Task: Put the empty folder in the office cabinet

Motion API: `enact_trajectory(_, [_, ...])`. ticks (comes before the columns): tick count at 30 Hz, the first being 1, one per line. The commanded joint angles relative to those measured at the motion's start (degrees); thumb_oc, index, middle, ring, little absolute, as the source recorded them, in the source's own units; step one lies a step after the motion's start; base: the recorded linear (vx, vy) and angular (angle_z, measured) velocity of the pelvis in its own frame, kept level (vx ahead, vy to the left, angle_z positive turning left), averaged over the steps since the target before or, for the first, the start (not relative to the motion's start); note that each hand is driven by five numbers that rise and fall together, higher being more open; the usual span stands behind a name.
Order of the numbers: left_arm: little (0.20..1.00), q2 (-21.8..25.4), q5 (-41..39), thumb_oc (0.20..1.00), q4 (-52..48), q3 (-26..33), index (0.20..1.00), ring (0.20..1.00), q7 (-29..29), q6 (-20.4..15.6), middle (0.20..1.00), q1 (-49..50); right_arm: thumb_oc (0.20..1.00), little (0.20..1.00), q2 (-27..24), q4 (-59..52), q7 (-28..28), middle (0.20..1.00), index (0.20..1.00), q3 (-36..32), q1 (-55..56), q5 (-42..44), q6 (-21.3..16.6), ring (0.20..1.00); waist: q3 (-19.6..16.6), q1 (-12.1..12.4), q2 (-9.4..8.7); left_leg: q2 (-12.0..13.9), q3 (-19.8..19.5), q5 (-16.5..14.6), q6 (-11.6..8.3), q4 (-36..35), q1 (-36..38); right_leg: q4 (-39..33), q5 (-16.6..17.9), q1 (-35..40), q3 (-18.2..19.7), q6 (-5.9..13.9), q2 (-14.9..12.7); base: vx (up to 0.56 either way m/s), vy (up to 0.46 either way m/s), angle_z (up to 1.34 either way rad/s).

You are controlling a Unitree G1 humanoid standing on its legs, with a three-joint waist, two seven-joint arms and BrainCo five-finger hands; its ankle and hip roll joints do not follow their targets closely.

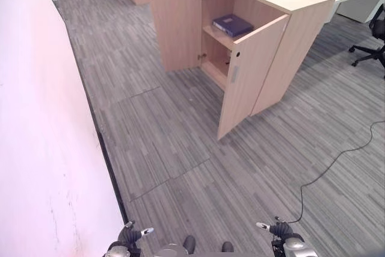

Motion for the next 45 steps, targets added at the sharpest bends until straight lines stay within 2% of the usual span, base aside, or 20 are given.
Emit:
enact_trajectory(1, [1.0,1.6,-3.2,1.0,0.0,0.8,1.0,1.0,-0.1,-2.2,1.0,-3.0,1.0,1.0,-0.2,-4.3,-0.7,1.0,1.0,0.7,-0.6,1.6,-2.2,1.0,-0.3,1.7,-1.48,1.7,-3.7,-2.9,-2.41,0.7,-1.8,2.1,-2.6,0.5,0.4,5.23,-4.9,-0.01,-0.002,0.11])
enact_trajectory(9, [1.0,0.9,-2.5,1.0,3.0,0.8,1.0,1.0,-0.3,-2.1,1.0,-3.2,1.0,1.0,0.3,-1.2,-0.3,1.0,1.0,1.1,0.1,1.1,-1.8,1.0,-0.4,3.1,-1.64,1.2,-5.4,-2.3,-2.57,0.7,-2.3,1.9,-2.9,1.0,-1.8,5.01,-4.8,0.0,-0.004,0.24])
enact_trajectory(18, [1.0,1.4,-2.8,1.0,2.9,0.7,1.0,1.0,-0.3,-2.0,1.0,-4.0,1.0,1.0,-0.1,-0.3,-0.7,1.0,1.0,-0.4,1.4,1.8,-1.7,1.0,-0.1,2.3,-1.68,1.4,-6.5,-1.9,-3.22,0.8,-2.8,2.4,-3.6,1.0,-2.2,4.41,-4.1,0.01,-0.04,0.1])
enact_trajectory(29, [1.0,1.2,-4.3,1.0,2.8,0.2,1.0,1.0,-0.2,-1.8,1.0,-4.9,1.0,1.0,-1.1,-0.1,-1.0,1.0,1.0,-1.5,1.8,3.1,-2.0,1.0,1.5,1.1,-0.97,3.6,-8.7,-1.3,-5.24,2.4,-4.0,4.6,-5.3,0.0,-1.8,2.25,-1.1,0.01,-0.101,0.09])
enact_trajectory(31, [1.0,1.2,-4.6,1.0,2.8,0.2,1.0,1.0,-0.2,-1.8,1.0,-5.1,1.0,1.0,-1.1,-0.1,-1.1,1.0,1.0,-1.5,1.7,3.3,-2.1,1.0,1.8,1.1,-0.94,3.9,-8.8,-1.6,-5.56,3.4,-4.5,4.7,-5.5,0.1,-1.6,1.97,-0.8,0.0,-0.101,0.04])
enact_trajectory(32, [1.0,1.2,-5.1,1.0,2.6,0.0,1.0,1.0,0.0,-1.7,1.0,-5.5,1.0,1.0,-1.3,0.1,-1.3,1.0,1.0,-1.6,1.3,3.7,-2.3,1.0,2.6,0.9,-1.01,4.4,-8.9,-2.2,-6.41,6.9,-6.3,5.5,-6.1,-0.2,-1.1,1.38,-0.2,-0.05,-0.121,0.09])
enact_trajectory(35, [1.0,1.0,-6.4,1.0,1.6,-0.5,1.0,1.0,0.3,-2.0,1.0,-7.0,1.0,1.0,-1.8,-0.3,-1.8,1.0,1.0,-2.1,0.4,4.9,-3.0,1.0,4.8,0.6,-1.31,3.5,-8.0,-2.3,-7.52,14.5,-11.5,6.5,-6.5,-0.4,-1.6,0.64,-0.6,-0.04,-0.133,0.31])
enact_trajectory(36, [1.0,0.7,-6.9,1.0,1.1,-0.6,1.0,1.0,0.6,-2.1,1.0,-7.3,1.0,1.0,-2.1,-0.4,-2.0,1.0,1.0,-2.1,0.2,5.3,-3.1,1.0,5.4,0.2,-1.66,3.4,-5.5,-2.1,-7.45,18.7,-14.2,6.5,-6.7,0.5,-1.7,0.12,-0.9,0.1,-0.09,0.64])
enact_trajectory(37, [1.0,0.4,-7.4,1.0,0.6,-0.9,1.0,1.0,0.8,-2.3,1.0,-7.4,1.0,1.0,-2.4,-0.2,-2.2,1.0,1.0,-2.3,0.0,5.8,-2.9,1.0,5.6,0.0,-1.4,3.9,-2.1,-0.6,-6.77,19.5,-16.5,6.3,-7.1,1.6,-2.3,-0.08,-1.2,0.1,-0.065,0.38])
enact_trajectory(39, [1.0,0.3,-7.1,1.0,0.7,-1.1,1.0,1.0,0.6,-2.2,1.0,-7.5,1.0,1.0,-2.6,-0.1,-2.2,1.0,1.0,-2.4,-0.2,6.0,-2.8,1.0,5.5,0.1,-1.24,3.7,-0.8,0.0,-6.32,18.6,-17.8,6.2,-7.3,2.1,-2.4,-0.17,-1.1,0.17,-0.019,0.0])
enact_trajectory(40, [1.0,0.4,-6.2,1.0,1.1,-1.5,1.0,1.0,0.5,-2.0,1.0,-7.5,1.0,1.0,-2.7,0.3,-2.2,1.0,1.0,-2.5,-0.2,6.0,-2.7,1.0,4.9,0.6,-0.76,2.1,0.3,2.2,-5.54,14.9,-19.7,6.1,-8.5,3.0,-1.7,-0.47,-0.1,0.22,-0.017,0.14])
enact_trajectory(41, [1.0,0.4,-6.2,1.0,1.1,-1.5,1.0,1.0,0.5,-2.0,1.0,-7.5,1.0,1.0,-2.7,0.3,-2.2,1.0,1.0,-2.5,-0.2,6.0,-2.7,1.0,4.9,0.7,-0.78,2.0,0.3,2.2,-5.54,14.9,-19.7,6.1,-8.5,3.0,-1.7,-0.47,-0.1,0.27,-0.001,0.2])
enact_trajectory(43, [1.0,0.4,-5.8,1.0,1.3,-1.1,1.0,1.0,0.3,-1.9,1.0,-6.9,1.0,1.0,-2.6,0.9,-2.4,1.0,1.0,-2.3,-0.4,5.7,-2.3,1.0,4.3,2.5,0.18,-0.3,1.3,4.9,-4.75,8.4,-23.9,6.9,-11.7,4.7,0.9,-1.4,2.1,0.27,0.007,0.07])
enact_trajectory(45, [1.0,0.5,-5.8,1.0,1.3,-1.0,1.0,1.0,0.3,-1.9,1.0,-6.9,1.0,1.0,-2.6,0.9,-2.4,1.0,1.0,-2.2,-0.4,5.7,-2.3,1.0,4.3,2.7,-0.1,-0.4,1.6,4.9,-4.71,8.1,-23.6,7.2,-12.0,4.7,1.0,-1.4,1.9,0.18,0.013,-0.18])
